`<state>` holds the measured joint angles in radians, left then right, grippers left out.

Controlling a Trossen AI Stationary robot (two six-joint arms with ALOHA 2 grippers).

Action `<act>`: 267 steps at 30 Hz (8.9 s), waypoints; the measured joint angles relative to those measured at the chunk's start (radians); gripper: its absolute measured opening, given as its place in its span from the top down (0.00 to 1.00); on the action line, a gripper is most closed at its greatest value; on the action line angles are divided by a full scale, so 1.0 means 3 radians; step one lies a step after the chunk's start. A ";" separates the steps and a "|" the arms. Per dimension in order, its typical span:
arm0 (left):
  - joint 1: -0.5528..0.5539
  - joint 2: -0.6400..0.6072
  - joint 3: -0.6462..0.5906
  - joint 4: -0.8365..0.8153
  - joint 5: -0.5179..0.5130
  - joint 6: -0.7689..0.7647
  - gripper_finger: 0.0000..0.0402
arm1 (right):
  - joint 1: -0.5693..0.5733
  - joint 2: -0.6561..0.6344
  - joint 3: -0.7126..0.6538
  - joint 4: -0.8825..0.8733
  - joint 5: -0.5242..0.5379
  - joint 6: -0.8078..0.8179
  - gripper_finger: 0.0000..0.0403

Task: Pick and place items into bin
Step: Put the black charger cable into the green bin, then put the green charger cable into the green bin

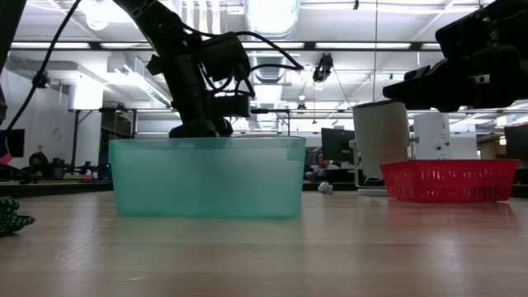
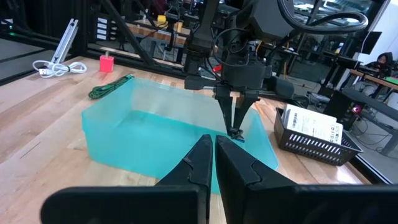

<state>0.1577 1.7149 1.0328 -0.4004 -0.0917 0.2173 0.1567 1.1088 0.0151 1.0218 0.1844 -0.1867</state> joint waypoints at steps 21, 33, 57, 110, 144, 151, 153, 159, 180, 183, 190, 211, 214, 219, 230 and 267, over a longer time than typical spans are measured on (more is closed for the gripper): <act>0.0000 -0.0001 0.0000 0.0015 -0.0001 0.0001 0.88 | 0.0000 0.0000 0.0000 0.0000 0.0000 0.0000 0.98; 0.0000 -0.0001 0.0000 0.0010 -0.0001 0.0003 0.71 | 0.0000 0.0000 -0.0001 0.0000 0.0000 0.0000 0.98; -0.0017 -0.0009 0.0391 -0.0244 0.0020 -0.0191 0.57 | 0.0000 0.0000 -0.0001 -0.0004 0.0000 0.0000 0.98; 0.0178 0.0001 0.0418 0.1186 0.0014 -0.1127 0.57 | 0.0000 0.0000 -0.0001 -0.0003 -0.0001 -0.0027 0.98; 0.0219 -0.1034 0.0121 -0.0144 0.0471 -0.0608 0.91 | 0.0001 0.0007 -0.0003 -0.0082 -0.0001 0.0099 0.98; -0.0222 -0.1512 -0.0149 -0.0421 0.0615 -0.0626 0.94 | 0.0000 0.0017 0.0008 -0.0079 0.0000 0.0090 0.98; -0.0418 -0.1630 -0.0198 -0.0413 0.0676 -0.0662 0.92 | 0.0000 0.0018 0.0014 -0.0078 -0.0001 0.0089 0.98; -0.1093 -0.1849 -0.0382 -0.0432 0.0708 -0.0913 0.77 | 0.0000 0.0018 0.0013 -0.0079 0.0000 0.0089 0.98; -0.2314 -0.1633 -0.0852 -0.0767 0.0697 -0.2452 0.53 | 0.0001 0.0018 0.0024 -0.0076 -0.0385 0.0398 0.98; -0.2365 -0.1572 -0.0852 -0.0805 0.0698 -0.2453 0.53 | 0.0001 0.0018 0.0025 -0.0075 -0.0465 0.0466 0.98; -0.2428 -0.1522 -0.0833 -0.0798 0.0697 -0.2606 0.53 | 0.0001 0.0018 0.0025 -0.0076 -0.0464 0.0473 0.98; -0.2688 -0.1026 -0.0830 -0.0799 0.0450 -0.3047 0.53 | 0.0001 0.0018 0.0025 -0.0079 -0.0463 0.0472 0.98; -0.2704 -0.0982 -0.0825 -0.0792 0.0484 -0.3046 0.53 | 0.0001 0.0018 0.0025 -0.0080 -0.0463 0.0474 0.98; -0.2723 -0.0933 -0.0827 -0.0792 0.0486 -0.3051 0.53 | 0.0001 0.0018 0.0025 -0.0093 -0.0462 0.0450 0.98; -0.2747 -0.0696 -0.0833 -0.0789 0.0522 -0.3321 0.53 | 0.0001 0.0018 0.0025 -0.0118 -0.0462 0.0450 0.98; -0.2754 -0.0477 -0.0822 -0.0773 0.0522 -0.2540 0.96 | 0.0001 0.0018 0.0025 -0.0156 -0.0462 0.0449 0.98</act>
<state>-0.6685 1.5719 0.7864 -0.6323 0.0650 -0.5447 0.1570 1.1141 0.0227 0.9749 0.0458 -0.0521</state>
